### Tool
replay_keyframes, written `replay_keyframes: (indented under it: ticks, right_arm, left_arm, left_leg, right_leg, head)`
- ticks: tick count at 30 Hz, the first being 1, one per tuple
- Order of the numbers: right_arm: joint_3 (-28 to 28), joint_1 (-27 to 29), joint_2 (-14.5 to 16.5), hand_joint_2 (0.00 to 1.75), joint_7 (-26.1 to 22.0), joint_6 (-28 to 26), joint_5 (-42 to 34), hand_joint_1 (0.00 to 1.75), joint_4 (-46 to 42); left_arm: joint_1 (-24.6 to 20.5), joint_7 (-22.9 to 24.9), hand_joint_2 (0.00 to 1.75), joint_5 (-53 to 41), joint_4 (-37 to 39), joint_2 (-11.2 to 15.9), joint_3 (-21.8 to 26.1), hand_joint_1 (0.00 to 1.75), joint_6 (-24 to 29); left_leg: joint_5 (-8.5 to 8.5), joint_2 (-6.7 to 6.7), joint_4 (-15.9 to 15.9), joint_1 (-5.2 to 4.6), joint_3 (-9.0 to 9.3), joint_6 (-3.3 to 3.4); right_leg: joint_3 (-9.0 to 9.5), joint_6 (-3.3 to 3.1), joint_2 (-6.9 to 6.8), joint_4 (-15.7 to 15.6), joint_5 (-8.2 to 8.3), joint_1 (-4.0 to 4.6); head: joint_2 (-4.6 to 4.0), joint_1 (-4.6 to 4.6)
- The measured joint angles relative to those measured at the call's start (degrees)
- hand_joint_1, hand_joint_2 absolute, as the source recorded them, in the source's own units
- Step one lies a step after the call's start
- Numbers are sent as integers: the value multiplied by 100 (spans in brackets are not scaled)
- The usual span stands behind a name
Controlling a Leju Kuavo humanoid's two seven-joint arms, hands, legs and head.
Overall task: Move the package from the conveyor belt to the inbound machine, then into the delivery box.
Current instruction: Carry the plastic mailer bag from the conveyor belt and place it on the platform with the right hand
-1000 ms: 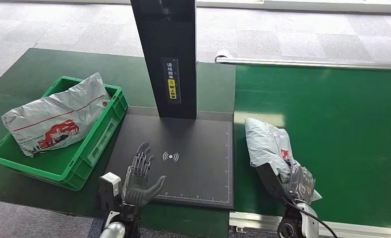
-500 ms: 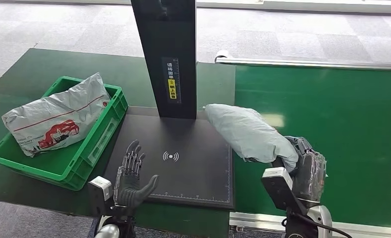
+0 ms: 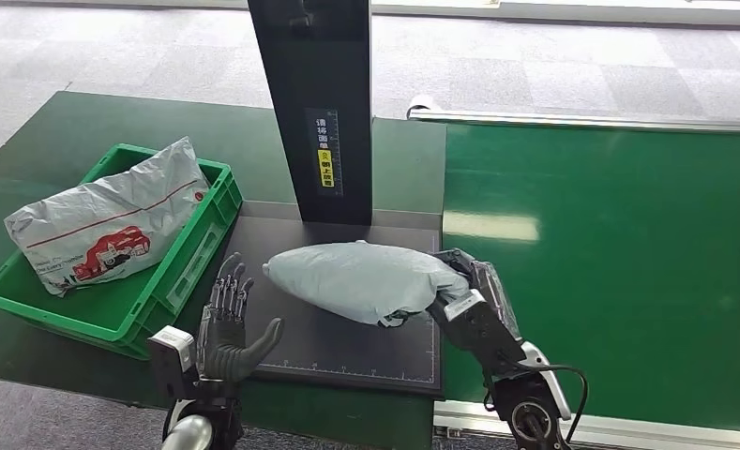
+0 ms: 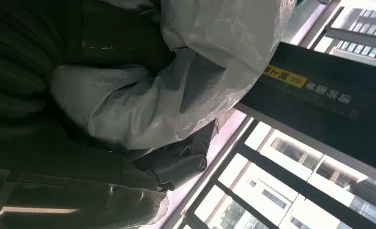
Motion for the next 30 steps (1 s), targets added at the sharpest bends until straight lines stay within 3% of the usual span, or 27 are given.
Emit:
replay_keyframes:
  ticks: [3,4,7,8,14,24,30]
  right_arm:
    - [173,-188,1,175,11,124,-163,175,398]
    - [224,-248,3,175,20,169,-202,156,520]
    - [367,-427,22,175,63,270,-239,25,893]
    - [413,-481,31,175,89,291,-230,0,1015]
    - [599,-606,47,175,160,294,-154,0,1457]
    - [585,-600,-111,175,-245,442,-616,0,1411]
    - [318,-483,-190,175,-937,1164,-1882,0,1216]
  left_arm:
    - [-41,31,175,-31,-33,7,95,0,1]
    - [-58,35,175,-35,-37,7,122,0,1]
    - [-82,51,175,-80,-62,7,196,0,3]
    - [-83,62,175,-107,-77,6,216,0,3]
    - [-76,117,175,-208,-149,-20,283,0,-11]
    - [-55,128,175,-256,-246,-40,408,0,-67]
    - [-26,92,175,-352,-314,-41,440,0,-96]
  left_leg:
    - [0,1,0,-1,-2,0]
    - [0,1,0,-2,-3,0]
    - [-1,1,1,-2,-3,0]
    - [-1,1,1,-2,-3,0]
    - [-1,0,1,-2,-2,0]
    - [-1,1,2,-2,-2,0]
    - [-1,0,3,-2,-1,0]
  right_leg:
    - [0,0,0,0,0,-1]
    - [-1,0,1,0,0,-1]
    - [-2,0,1,0,0,-2]
    - [-2,0,1,0,0,-2]
    - [-2,0,0,0,0,-1]
    - [-4,0,0,0,0,-2]
    - [-5,0,0,0,0,-2]
  head:
    - [0,1]
    - [0,1]
    - [0,0]
    - [0,0]
    - [0,0]
    - [0,0]
    - [0,-1]
